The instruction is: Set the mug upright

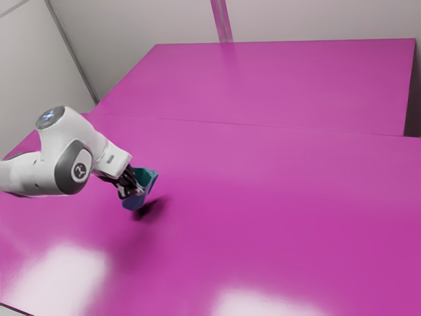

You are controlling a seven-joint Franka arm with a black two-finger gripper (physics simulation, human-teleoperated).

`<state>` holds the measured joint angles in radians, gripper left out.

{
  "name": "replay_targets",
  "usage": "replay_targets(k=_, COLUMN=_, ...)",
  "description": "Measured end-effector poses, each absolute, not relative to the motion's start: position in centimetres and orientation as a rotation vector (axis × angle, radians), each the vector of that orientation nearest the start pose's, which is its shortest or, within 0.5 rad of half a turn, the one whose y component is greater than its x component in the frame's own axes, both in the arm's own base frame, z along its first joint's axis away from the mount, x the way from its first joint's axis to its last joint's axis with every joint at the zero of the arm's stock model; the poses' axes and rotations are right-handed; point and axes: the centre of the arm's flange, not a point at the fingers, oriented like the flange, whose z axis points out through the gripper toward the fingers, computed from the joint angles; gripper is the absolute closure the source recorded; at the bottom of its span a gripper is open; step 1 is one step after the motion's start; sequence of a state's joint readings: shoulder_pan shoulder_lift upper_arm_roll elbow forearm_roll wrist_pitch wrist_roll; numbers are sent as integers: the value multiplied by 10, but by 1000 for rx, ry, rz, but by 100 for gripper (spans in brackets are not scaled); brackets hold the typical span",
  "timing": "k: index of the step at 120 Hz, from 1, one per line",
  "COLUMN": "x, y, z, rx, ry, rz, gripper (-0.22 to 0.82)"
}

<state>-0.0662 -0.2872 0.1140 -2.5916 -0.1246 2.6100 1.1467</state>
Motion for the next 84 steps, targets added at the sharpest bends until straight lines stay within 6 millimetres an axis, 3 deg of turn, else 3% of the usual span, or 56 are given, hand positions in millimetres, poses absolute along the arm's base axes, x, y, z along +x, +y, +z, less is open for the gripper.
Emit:
replay_targets(k=13, x=427, y=22, z=376, rx=-2680, ry=1289, rz=-602, gripper=79)
replay_targets(k=25, x=429, y=4, z=369, rx=-2757, ry=1101, rz=-734, gripper=79)
replay_targets(k=40, x=434, y=1, z=369, rx=-2796, ry=903, rz=-849, gripper=79)
replay_targets(k=84, x=438, y=-21, z=363, rx=-2887, ry=625, rz=-972, gripper=79)
